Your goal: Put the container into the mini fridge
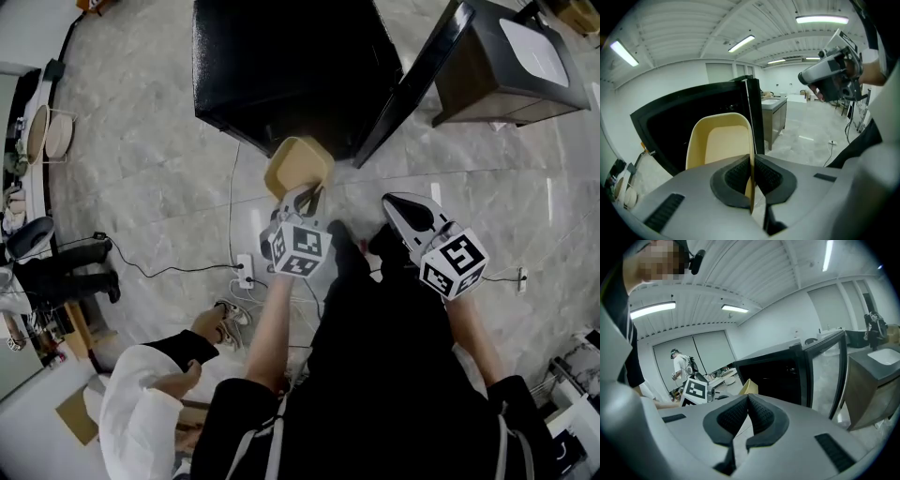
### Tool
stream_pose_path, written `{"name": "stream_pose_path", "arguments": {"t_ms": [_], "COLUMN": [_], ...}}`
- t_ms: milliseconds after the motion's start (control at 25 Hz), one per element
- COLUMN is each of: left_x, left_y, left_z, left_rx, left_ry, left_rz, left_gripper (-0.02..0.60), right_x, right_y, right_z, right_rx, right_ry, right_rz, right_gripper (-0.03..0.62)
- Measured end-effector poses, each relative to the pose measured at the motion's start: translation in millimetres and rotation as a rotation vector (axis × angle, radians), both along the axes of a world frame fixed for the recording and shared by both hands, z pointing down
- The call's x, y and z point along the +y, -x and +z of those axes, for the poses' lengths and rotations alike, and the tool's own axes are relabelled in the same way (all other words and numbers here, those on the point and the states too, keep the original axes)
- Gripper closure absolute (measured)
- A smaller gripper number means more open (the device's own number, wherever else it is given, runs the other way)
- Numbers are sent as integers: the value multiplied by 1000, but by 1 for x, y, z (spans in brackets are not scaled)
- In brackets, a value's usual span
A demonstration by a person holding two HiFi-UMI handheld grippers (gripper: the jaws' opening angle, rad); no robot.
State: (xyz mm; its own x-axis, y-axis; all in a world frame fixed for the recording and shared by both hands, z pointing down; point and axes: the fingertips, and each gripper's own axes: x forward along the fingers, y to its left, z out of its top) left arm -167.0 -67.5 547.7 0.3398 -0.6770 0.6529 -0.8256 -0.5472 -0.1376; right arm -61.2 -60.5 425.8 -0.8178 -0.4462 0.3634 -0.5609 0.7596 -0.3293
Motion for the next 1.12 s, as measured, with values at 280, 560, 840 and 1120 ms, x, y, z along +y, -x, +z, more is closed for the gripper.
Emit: {"name": "stream_pose_path", "arguments": {"t_ms": [280,560,840,1120], "left_x": [-28,-61,-109,-158], "left_y": [-3,-3,1,8], "left_z": [51,109,153,180], "left_rx": [-264,-402,-487,-562], "left_ry": [20,40,45,25], "left_rz": [186,318,394,428], "left_gripper": [546,546,546,546], "right_x": [-5,-9,-10,-10], "right_y": [-11,-13,-13,-15], "right_z": [12,34,53,62], "right_rx": [23,52,76,107], "right_ry": [41,71,92,111], "right_rz": [66,89,94,116], "right_gripper": [576,576,576,576]}}
